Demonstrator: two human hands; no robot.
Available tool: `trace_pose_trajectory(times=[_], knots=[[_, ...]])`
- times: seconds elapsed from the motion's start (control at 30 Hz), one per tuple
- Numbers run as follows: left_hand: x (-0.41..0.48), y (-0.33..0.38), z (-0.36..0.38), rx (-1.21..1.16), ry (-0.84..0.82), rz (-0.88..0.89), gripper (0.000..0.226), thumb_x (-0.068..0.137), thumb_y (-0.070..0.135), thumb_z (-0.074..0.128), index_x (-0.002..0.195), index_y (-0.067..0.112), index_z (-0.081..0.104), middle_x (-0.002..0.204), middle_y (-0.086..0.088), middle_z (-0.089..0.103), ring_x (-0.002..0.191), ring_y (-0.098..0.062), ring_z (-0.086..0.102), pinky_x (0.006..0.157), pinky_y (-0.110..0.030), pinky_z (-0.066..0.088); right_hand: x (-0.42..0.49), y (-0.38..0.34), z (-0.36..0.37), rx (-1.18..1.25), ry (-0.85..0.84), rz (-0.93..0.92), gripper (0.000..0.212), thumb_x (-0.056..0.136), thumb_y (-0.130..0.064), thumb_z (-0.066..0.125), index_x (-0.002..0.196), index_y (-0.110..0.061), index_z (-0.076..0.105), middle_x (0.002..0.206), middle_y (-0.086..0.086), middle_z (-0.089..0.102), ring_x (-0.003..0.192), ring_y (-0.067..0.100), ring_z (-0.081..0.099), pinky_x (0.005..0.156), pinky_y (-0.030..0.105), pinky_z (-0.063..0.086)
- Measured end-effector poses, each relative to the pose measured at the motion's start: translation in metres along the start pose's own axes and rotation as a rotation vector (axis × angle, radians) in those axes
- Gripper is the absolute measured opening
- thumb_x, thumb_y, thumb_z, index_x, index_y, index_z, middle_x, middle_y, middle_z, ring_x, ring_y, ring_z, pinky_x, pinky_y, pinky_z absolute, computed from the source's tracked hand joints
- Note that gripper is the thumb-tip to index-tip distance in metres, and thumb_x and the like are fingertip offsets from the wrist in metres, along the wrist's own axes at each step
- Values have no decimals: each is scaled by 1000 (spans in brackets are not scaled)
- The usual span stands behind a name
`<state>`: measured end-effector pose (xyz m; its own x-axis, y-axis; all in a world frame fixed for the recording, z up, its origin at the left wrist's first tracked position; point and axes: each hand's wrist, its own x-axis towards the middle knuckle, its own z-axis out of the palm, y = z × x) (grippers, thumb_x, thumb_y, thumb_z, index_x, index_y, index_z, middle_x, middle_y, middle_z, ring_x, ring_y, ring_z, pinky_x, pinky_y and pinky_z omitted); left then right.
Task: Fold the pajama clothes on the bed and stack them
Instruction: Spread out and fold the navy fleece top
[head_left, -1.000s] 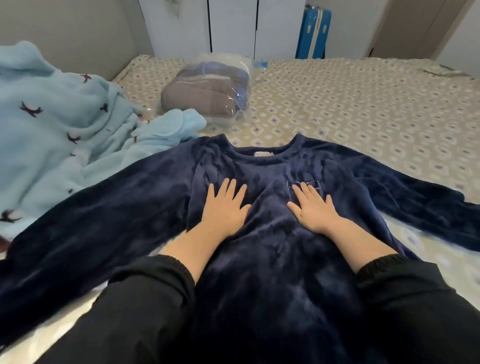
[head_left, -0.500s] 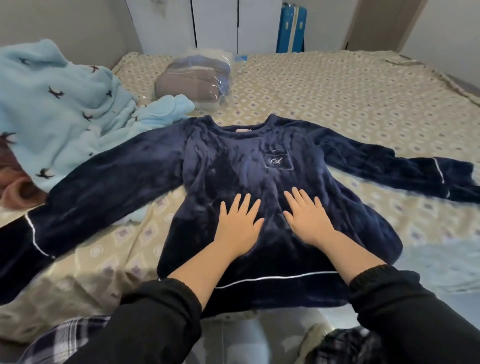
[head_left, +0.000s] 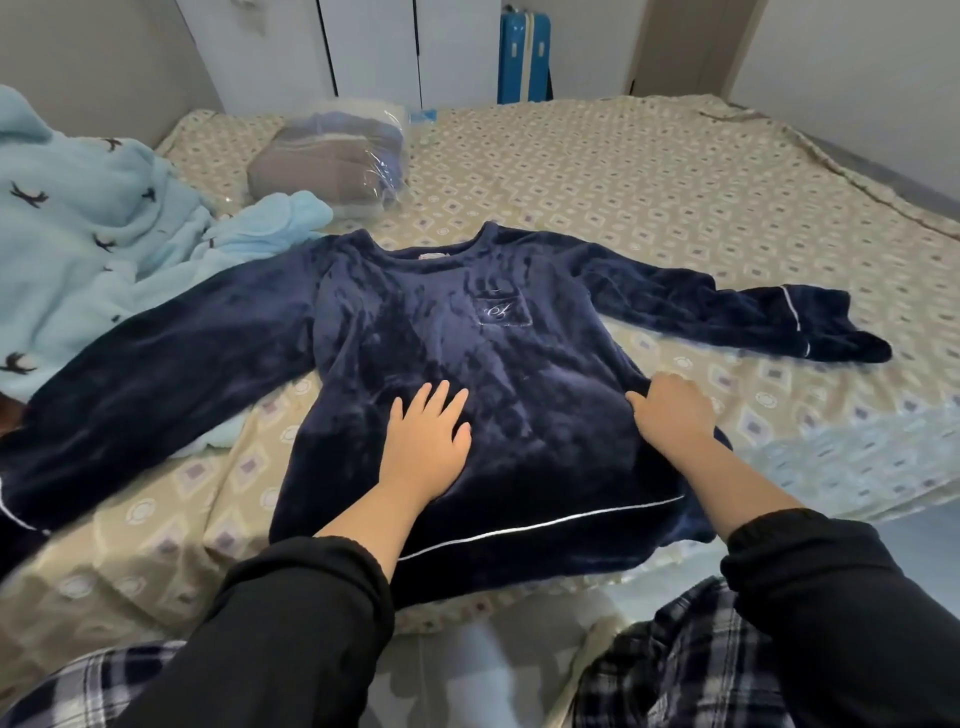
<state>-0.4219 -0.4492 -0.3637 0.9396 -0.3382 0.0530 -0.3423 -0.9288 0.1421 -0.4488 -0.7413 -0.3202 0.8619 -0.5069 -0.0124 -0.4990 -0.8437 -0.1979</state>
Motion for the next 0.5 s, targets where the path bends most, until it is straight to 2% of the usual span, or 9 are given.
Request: trace_pose_trajectory(times=[0.13,0.2,0.27,0.33,0.4,0.5], knots=[[0,-1,0,-68,26,-12,52,102,39,28,153,28,21,161,5,17,149,-15,7,120,-45,5,13,9,-19,632,-103,77,36,95,-27,55,116,2,58,114,17,62,106,33,58,84,34,44],[0,-1,1,-97,42,-16,51,102,37,30,152,27,25,160,5,19,148,-15,8,120,-44,5,18,19,-33,836,-171,82,32,94,-27,59,112,-1,63,109,14,66,100,28,61,85,34,47],[-1,-1,1,-109,59,-15,50,102,36,32,151,27,28,159,5,22,148,-14,11,120,-44,7,22,29,-46,722,-236,58,36,88,-37,67,93,-1,63,92,9,64,86,26,60,78,35,46],[-1,-2,1,-120,76,-15,49,101,34,33,150,26,31,158,5,25,148,-15,13,120,-44,9,24,37,-54,491,-238,27,44,83,-45,70,72,-9,47,75,8,46,71,22,47,64,33,34],[0,-3,1,-133,89,-19,49,101,32,34,149,25,34,157,5,27,147,-14,15,120,-44,9,22,42,-56,450,-247,-12,47,80,-43,73,68,-13,40,71,7,36,66,20,39,59,33,26],[0,-3,2,-133,87,-26,48,101,31,34,149,25,35,157,5,28,147,-14,15,120,-43,9,14,49,-58,358,-382,-24,45,79,-38,75,69,-11,40,70,6,35,65,20,37,56,31,26]])
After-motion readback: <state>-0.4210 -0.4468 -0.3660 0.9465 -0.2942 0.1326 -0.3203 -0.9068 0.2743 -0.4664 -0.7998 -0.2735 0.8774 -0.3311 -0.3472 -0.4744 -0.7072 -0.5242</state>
